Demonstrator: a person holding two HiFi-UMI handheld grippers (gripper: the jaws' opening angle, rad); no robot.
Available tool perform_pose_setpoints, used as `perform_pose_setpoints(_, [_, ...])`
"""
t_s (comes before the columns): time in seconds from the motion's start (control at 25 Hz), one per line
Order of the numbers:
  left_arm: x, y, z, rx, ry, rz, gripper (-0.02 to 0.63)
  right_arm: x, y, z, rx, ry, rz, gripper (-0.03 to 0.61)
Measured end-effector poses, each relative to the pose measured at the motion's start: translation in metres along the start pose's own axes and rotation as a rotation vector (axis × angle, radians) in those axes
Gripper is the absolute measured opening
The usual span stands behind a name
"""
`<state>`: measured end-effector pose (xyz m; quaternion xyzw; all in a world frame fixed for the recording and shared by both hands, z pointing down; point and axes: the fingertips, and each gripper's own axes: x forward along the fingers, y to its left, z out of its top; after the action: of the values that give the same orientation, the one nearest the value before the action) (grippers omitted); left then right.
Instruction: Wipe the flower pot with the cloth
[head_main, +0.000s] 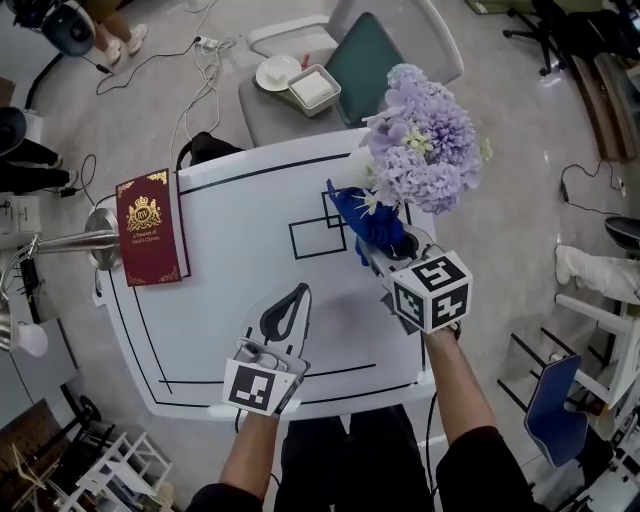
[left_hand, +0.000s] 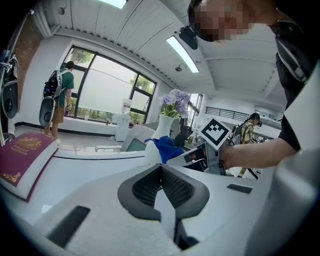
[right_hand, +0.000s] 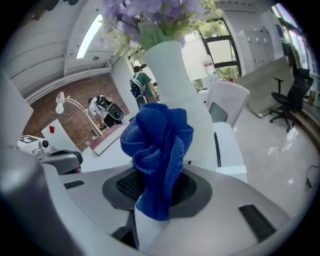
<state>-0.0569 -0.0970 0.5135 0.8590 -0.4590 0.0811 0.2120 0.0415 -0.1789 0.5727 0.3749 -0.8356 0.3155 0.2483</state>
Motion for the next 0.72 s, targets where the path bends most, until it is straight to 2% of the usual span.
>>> perform_pose_setpoints(0.12, [-0.006, 0.008, -0.002, -0.012, -0.001, 0.011, 0.005, 0.0, 0.008, -0.005, -0.014, 0.0, -0.016, 0.114])
perform_pose_setpoints(0.24, [-0.01, 0.015, -0.002, -0.02, -0.005, 0.016, 0.006, -0.006, 0.034, 0.033, -0.039, -0.173, 0.002, 0.114])
perform_pose_setpoints(0.32, [-0.012, 0.018, -0.002, -0.024, -0.007, 0.017, 0.005, -0.006, 0.045, 0.061, -0.012, -0.288, -0.009, 0.114])
perform_pose_setpoints(0.4, [-0.013, 0.02, -0.002, -0.03, -0.011, 0.016, 0.005, 0.001, 0.046, 0.074, 0.031, -0.33, -0.044, 0.114])
perform_pose_setpoints(0.6, [-0.015, 0.029, -0.002, -0.04, -0.008, 0.01, 0.005, 0.037, 0.032, 0.055, 0.204, -0.258, -0.079, 0.112])
perform_pose_setpoints(0.72, [-0.017, 0.04, -0.002, -0.047, -0.01, 0.013, 0.005, 0.054, 0.026, 0.034, 0.251, -0.21, -0.112, 0.114])
